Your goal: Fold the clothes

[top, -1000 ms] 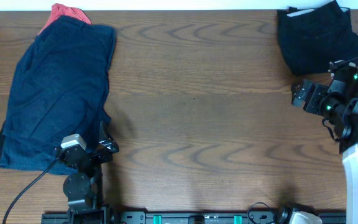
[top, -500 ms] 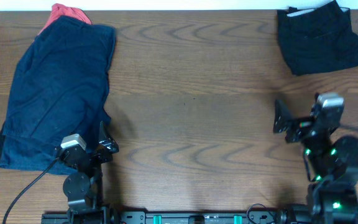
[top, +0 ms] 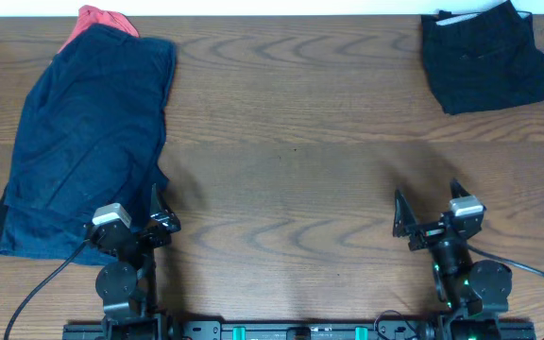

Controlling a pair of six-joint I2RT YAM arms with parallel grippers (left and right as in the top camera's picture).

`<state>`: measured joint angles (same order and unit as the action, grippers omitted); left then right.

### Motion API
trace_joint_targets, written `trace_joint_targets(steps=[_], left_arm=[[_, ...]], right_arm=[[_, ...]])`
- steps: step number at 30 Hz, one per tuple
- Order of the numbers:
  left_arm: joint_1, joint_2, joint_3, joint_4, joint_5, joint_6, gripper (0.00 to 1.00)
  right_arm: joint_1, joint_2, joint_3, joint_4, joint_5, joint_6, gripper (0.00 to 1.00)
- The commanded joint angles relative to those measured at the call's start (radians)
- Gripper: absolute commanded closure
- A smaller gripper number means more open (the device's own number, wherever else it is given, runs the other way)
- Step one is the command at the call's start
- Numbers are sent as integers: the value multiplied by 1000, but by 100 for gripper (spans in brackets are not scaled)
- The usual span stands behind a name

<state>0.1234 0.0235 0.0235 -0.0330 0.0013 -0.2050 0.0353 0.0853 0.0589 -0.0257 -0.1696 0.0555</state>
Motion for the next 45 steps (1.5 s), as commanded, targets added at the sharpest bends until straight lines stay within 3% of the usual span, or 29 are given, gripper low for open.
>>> trace_joint_targets(steps=[1,45], left_arm=[[5,1,-19,-39,-9,13,2],[5,1,-19,-39,-9,13,2]], right_arm=[[13,-43,-25,-4,28,-13,1],[18,-80,-53,-35,31,-12,1]])
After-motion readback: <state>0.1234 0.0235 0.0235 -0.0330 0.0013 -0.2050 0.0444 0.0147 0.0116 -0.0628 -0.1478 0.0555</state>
